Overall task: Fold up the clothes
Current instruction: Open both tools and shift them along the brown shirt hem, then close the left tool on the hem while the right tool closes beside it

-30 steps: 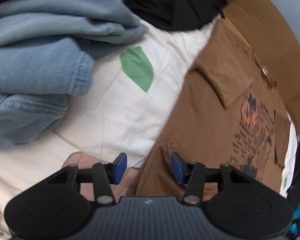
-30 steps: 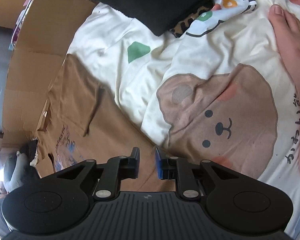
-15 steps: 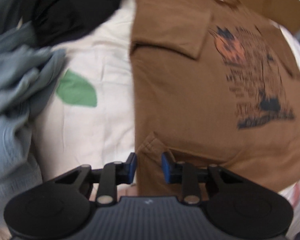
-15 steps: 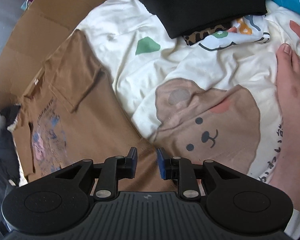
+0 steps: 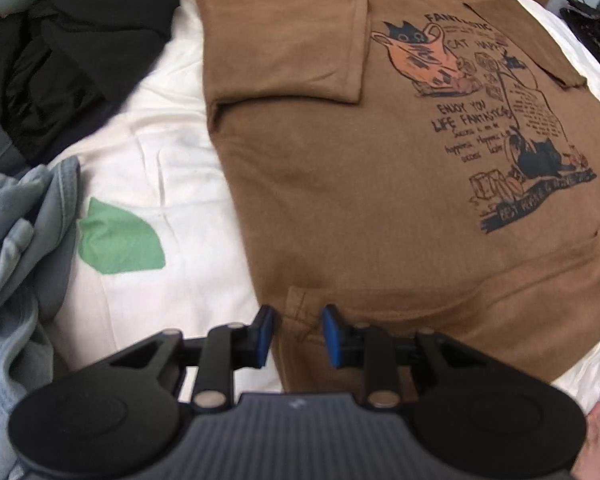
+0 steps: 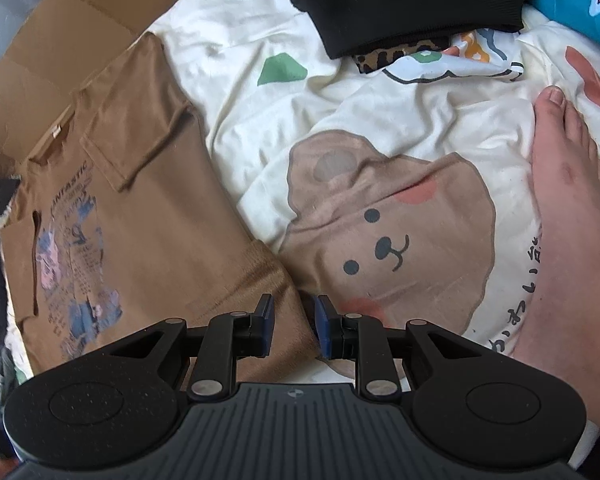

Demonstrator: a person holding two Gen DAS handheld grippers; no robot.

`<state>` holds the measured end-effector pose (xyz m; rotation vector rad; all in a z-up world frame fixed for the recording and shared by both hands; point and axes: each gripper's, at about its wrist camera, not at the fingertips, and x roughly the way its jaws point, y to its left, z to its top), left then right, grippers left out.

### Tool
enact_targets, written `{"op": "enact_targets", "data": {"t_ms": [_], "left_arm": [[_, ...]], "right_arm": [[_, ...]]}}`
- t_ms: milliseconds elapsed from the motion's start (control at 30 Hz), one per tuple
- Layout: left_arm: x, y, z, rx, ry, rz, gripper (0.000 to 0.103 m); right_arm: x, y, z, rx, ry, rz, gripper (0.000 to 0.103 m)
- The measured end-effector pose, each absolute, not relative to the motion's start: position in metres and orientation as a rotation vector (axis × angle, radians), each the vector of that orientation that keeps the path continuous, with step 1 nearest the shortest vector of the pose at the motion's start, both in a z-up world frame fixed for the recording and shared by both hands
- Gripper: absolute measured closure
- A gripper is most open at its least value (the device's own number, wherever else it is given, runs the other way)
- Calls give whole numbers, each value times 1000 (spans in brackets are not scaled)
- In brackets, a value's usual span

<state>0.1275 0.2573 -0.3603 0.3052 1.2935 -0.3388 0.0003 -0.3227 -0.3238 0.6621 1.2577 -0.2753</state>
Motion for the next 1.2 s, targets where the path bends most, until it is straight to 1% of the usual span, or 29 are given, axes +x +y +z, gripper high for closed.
{"op": "enact_targets", "data": {"t_ms": [67, 133, 167, 233, 367, 533, 767, 1100, 1167, 1200], "left_arm": [[127, 256, -362, 321, 1293, -345, 75], [128, 256, -362, 323, 1288, -349, 84], [127, 256, -361, 321, 1284, -346, 93], [126, 258, -357, 310, 1275, -339, 95], [122, 268, -346, 260, 1258, -306, 97], [116, 292, -332, 90, 1256, -207, 97], [98, 311, -320, -78, 1232, -111, 97], [81, 317, -316, -152, 1229, -44, 97], [78, 316, -315, -157, 1224, -34, 97], [77, 316, -314, -159, 1221, -31, 97]], "right_arm": [[1, -319, -325, 623, 1266, -259, 80], [1, -315, -326, 572, 1276, -236, 80], [1, -314, -326, 550, 1282, -226, 80], [2, -313, -327, 512, 1291, -209, 80], [3, -314, -329, 472, 1296, -192, 80], [8, -313, -332, 411, 1298, -146, 80], [23, -304, -335, 305, 1281, -31, 80], [44, -294, -360, 283, 1278, 31, 80], [45, -293, -362, 280, 1276, 32, 83], [44, -292, -361, 281, 1272, 31, 91]]}}
